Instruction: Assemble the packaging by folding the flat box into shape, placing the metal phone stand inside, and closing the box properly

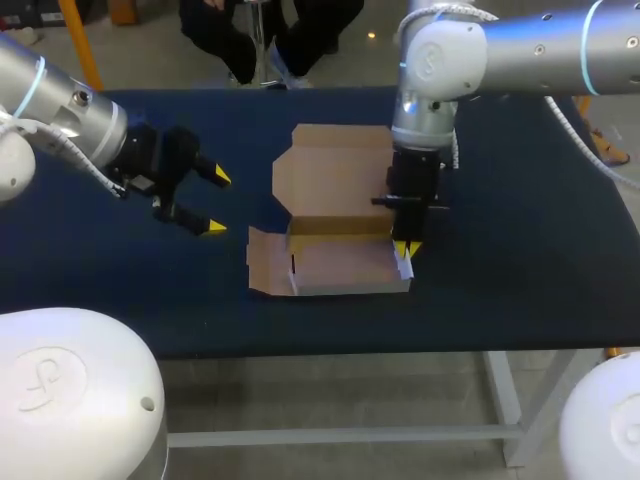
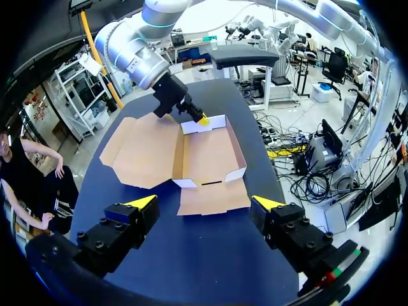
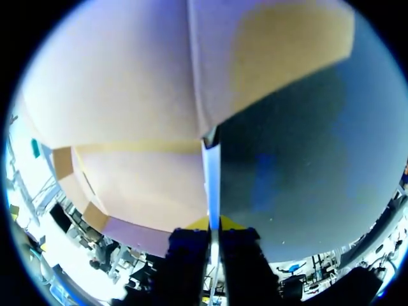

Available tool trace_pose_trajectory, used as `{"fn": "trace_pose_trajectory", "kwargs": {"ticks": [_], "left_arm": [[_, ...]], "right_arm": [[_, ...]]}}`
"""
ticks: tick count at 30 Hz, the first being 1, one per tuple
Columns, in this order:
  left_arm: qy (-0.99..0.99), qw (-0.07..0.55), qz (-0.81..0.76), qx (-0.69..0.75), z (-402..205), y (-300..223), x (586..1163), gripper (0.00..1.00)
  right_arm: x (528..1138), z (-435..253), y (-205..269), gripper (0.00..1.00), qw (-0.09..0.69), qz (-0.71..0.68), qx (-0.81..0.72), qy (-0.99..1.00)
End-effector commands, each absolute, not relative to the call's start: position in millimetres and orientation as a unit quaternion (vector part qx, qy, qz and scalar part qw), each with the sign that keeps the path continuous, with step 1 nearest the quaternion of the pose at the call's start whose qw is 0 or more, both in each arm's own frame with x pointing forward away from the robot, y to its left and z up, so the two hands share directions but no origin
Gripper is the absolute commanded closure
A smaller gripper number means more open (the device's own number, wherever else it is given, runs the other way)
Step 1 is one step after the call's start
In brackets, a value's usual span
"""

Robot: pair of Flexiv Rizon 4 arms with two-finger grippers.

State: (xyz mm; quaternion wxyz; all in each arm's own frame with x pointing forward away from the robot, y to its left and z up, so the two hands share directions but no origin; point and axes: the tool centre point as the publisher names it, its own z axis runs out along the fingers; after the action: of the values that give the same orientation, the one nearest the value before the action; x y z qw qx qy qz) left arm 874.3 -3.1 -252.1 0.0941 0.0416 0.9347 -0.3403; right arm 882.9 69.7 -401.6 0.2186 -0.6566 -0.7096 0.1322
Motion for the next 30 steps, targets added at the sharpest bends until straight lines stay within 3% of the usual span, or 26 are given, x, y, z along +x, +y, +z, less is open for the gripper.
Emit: {"fn": "trace_pose_trajectory", "kwargs": {"ticks": [1, 14, 21, 30], "left_arm": [[0.936, 0.093, -0.338, 0.042, -251.3, -3.1, 874.4, 0.00], [0.936, 0.093, -0.338, 0.042, -251.3, -3.1, 874.4, 0.00], [0.936, 0.093, -0.338, 0.042, -251.3, -3.1, 874.4, 0.00], [0.936, 0.093, -0.338, 0.042, -251.3, -3.1, 874.4, 0.00]], "right_arm": [[882.0, -408.6, 72.9, 1.00, 0.206, 0.128, -0.660, -0.711], [882.1, -409.7, 76.0, 0.99, 0.171, 0.081, -0.670, -0.718], [884.6, -411.6, 78.4, 0.93, 0.158, 0.073, -0.676, -0.716], [887.8, -412.6, 80.4, 0.94, 0.137, 0.041, -0.675, -0.724]]}}
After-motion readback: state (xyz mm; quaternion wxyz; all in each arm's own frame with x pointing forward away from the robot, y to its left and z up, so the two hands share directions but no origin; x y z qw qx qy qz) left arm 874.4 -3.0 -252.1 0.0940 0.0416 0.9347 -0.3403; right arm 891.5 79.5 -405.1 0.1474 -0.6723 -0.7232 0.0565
